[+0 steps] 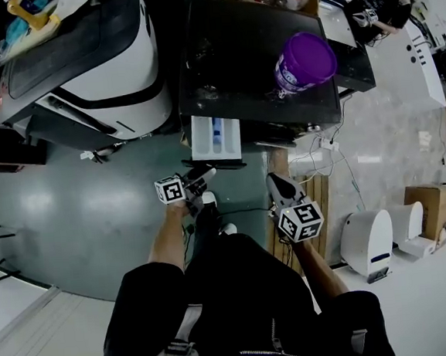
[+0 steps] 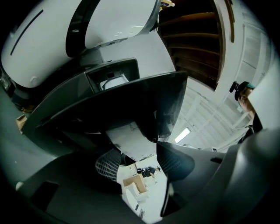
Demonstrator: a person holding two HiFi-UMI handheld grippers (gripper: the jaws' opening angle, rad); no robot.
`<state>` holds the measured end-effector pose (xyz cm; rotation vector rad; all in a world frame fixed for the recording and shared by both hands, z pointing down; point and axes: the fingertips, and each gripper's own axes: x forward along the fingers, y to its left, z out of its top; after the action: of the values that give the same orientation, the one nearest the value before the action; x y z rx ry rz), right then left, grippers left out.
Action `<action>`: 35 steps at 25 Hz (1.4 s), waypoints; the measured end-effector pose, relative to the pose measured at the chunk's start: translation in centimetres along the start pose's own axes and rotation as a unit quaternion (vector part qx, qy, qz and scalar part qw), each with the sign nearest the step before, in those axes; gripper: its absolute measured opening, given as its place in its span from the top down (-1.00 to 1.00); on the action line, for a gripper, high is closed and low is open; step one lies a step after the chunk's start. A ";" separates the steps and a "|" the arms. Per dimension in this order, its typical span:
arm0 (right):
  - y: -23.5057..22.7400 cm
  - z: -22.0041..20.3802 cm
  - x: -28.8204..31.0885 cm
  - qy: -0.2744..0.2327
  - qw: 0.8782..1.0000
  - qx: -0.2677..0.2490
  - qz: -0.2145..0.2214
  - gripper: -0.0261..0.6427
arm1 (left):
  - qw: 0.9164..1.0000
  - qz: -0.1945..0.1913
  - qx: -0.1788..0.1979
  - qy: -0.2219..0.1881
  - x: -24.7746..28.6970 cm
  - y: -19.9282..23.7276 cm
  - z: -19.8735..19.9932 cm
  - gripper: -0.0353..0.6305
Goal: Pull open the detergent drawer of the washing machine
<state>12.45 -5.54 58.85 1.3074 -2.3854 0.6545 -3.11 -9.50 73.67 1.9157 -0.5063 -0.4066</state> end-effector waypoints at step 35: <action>3.5 5.8 0.0 -0.103 0.994 -0.046 0.014 0.91 | 0.863 0.283 0.418 0.017 -5.8 -14.5 6.4 0.83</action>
<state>9.00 -7.07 53.18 1.3638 -2.5670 0.4280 -8.89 -6.47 58.17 2.4307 -1.3382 0.2989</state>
